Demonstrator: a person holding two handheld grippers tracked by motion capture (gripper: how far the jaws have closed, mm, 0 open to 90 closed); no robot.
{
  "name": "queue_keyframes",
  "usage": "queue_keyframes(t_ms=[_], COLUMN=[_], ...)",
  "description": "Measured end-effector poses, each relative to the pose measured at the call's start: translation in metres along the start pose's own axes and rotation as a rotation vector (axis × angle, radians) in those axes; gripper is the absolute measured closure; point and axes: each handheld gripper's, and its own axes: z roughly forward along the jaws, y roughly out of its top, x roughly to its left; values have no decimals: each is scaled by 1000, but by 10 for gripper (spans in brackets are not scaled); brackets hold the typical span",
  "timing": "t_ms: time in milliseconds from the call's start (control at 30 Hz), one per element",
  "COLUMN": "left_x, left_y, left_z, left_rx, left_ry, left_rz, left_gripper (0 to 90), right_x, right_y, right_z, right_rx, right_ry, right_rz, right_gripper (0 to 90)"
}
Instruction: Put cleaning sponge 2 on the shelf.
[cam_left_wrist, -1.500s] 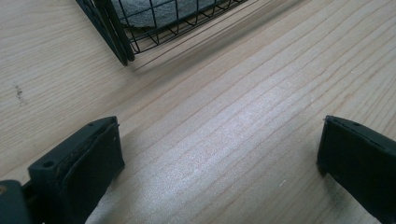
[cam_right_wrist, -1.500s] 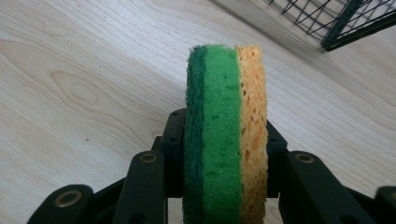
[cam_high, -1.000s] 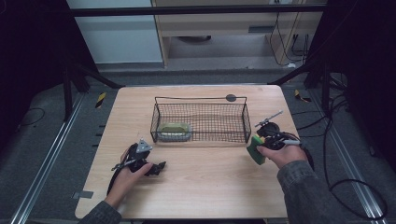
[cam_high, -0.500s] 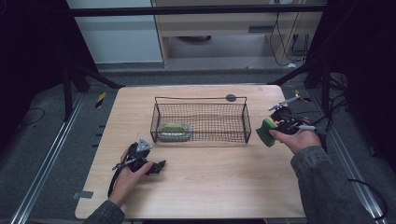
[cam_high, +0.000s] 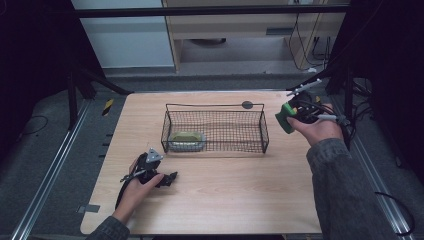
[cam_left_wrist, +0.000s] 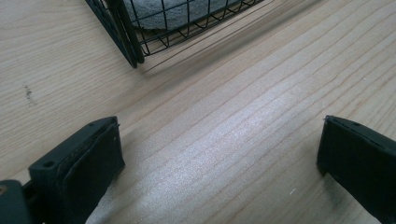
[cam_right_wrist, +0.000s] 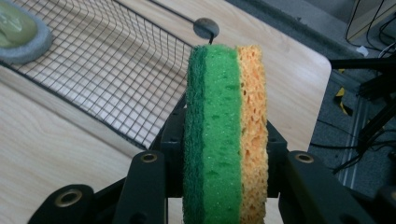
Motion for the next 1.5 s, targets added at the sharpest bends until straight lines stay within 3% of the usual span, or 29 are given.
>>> queue_keyframes(t_ms=[233, 567, 1033, 1500], left_x=[0, 0, 0, 0], left_y=[0, 0, 0, 0], left_z=[0, 0, 0, 0], left_rx=[0, -1, 0, 0], left_ry=[0, 1, 2, 1], left_rz=[1, 0, 1, 0], left_gripper=[0, 0, 0, 0], right_x=[2, 32, 45, 39], right_y=[25, 43, 44, 46], right_z=[9, 30, 58, 102], right_rx=[-21, -32, -7, 26], right_ry=[-5, 35, 53, 86], right_rz=[-14, -78, -99, -67], right_gripper=[640, 640, 640, 640])
